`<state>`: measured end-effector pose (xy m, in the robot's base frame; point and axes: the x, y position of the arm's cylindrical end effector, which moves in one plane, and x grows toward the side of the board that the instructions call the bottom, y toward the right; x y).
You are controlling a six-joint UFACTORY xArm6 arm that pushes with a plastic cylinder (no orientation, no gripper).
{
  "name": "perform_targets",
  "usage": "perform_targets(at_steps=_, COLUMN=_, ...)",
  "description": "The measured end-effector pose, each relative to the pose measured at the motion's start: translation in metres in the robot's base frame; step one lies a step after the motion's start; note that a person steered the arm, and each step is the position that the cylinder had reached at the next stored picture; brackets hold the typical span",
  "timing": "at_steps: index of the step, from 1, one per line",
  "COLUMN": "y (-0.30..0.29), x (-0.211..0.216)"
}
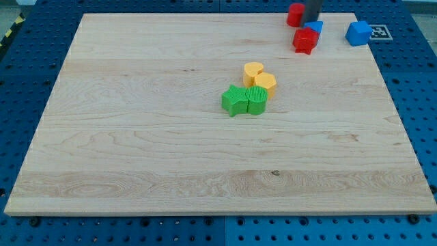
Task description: Slide the red circle diagonally top left to the yellow heart
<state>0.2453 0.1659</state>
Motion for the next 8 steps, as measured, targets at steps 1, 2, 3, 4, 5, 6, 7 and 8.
perform_targets(at_steps=1, y=0.013, x=0.000)
perform_targets(at_steps=2, y=0.056, x=-0.017)
perform_targets(at_steps=3, y=0.065, x=-0.036)
perform_targets(at_steps=4, y=0.030, x=-0.053)
perform_targets(at_steps=5, y=-0.045, x=-0.049)
perform_targets(at_steps=6, y=-0.119, x=-0.019)
perform_targets(at_steps=7, y=-0.164, x=0.000)
perform_targets(at_steps=8, y=-0.159, x=-0.022)
